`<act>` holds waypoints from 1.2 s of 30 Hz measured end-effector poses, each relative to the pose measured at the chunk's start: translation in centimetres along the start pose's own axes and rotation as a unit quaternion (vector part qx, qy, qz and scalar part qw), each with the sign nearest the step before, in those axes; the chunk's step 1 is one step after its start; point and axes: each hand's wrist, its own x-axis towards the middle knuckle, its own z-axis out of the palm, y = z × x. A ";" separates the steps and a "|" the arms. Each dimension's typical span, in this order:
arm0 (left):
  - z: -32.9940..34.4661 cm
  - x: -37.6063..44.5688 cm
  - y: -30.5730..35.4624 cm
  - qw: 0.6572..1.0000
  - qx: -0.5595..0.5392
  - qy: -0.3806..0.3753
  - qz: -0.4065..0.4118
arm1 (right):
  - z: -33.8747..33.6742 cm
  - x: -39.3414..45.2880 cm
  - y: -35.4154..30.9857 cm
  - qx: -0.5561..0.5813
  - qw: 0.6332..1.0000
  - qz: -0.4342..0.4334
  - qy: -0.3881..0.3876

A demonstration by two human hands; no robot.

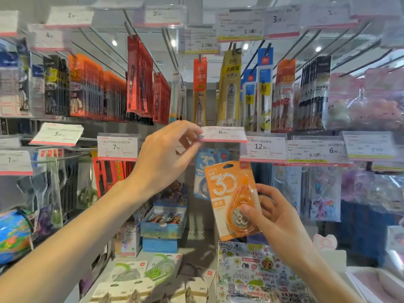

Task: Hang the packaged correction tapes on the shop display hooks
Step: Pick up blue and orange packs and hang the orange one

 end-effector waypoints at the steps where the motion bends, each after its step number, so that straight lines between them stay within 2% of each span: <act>1: -0.1 0.1 0.0 1.000 -0.005 0.003 0.000 | 0.3 0.1 0.0 0.000 1.000 -0.003 0.003; 6: -0.2 0.2 0.2 0.998 -0.049 -0.006 -0.024 | 2.3 1.3 -0.3 0.016 1.000 -0.015 0.018; 22: 0.0 -0.7 0.0 0.997 -0.061 -0.018 -0.045 | 3.7 2.7 0.0 0.005 0.998 -0.019 0.060; 30: 3.6 -7.7 -1.2 0.967 -0.131 -0.036 -0.216 | 4.3 4.2 2.2 -0.096 0.992 -0.030 0.074; 36: 9.0 -9.2 -3.0 0.945 -0.156 -0.059 -0.281 | 5.1 6.3 3.9 -0.147 0.988 0.004 0.052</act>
